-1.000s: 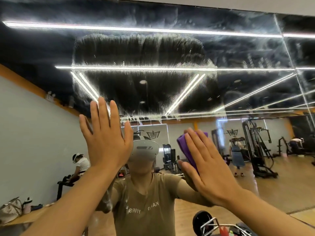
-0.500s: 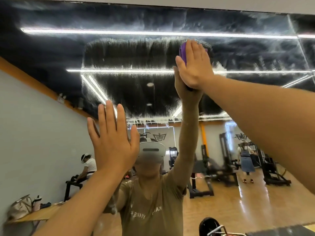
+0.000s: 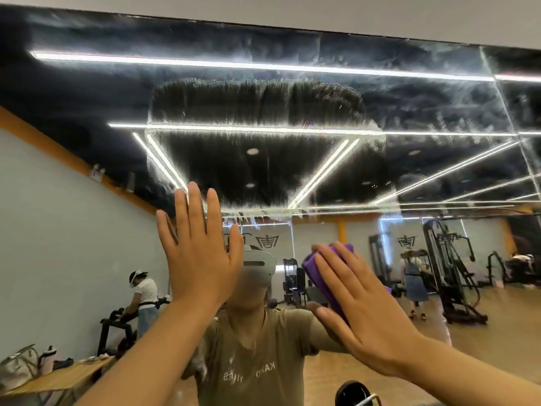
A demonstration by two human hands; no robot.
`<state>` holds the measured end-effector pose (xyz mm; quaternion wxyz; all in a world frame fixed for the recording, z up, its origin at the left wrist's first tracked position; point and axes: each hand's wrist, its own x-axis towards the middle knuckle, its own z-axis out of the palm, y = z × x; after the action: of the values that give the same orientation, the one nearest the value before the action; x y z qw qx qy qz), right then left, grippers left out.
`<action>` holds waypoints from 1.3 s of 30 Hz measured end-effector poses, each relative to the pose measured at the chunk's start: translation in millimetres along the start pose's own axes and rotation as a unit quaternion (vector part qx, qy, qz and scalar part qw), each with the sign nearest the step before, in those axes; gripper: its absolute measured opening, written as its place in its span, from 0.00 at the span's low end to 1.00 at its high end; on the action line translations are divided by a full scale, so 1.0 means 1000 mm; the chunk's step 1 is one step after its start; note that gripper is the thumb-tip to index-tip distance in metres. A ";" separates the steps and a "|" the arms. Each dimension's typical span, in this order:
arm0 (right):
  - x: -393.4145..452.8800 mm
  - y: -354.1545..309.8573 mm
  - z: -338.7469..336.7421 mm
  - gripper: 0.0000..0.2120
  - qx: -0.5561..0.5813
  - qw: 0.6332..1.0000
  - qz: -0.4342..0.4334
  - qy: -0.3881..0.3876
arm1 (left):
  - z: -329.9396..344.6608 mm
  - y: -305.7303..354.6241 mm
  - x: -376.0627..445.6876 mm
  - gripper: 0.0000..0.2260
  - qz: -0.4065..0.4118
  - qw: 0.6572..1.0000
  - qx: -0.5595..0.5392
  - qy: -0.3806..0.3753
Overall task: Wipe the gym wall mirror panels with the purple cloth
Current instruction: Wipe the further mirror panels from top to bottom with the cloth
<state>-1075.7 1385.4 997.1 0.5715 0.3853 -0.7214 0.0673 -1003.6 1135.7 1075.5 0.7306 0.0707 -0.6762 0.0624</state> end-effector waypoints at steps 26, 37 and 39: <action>-0.046 -0.024 0.016 0.35 0.012 0.996 0.086 0.011 | -0.010 -0.010 -0.004 0.31 0.031 0.998 -0.031 -0.038; 0.030 -0.009 0.002 0.35 0.068 0.992 0.096 0.053 | -0.019 -0.038 -0.012 0.31 0.106 0.990 -0.032 -0.087; 0.082 0.005 -0.011 0.35 0.057 0.990 0.113 0.062 | -0.020 -0.042 -0.013 0.31 0.119 0.988 -0.030 -0.095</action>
<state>-1074.2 1355.7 1074.6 0.5809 0.3284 -0.7185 0.1961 -977.2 1097.8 1060.5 0.6524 -0.0268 -0.7475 0.1217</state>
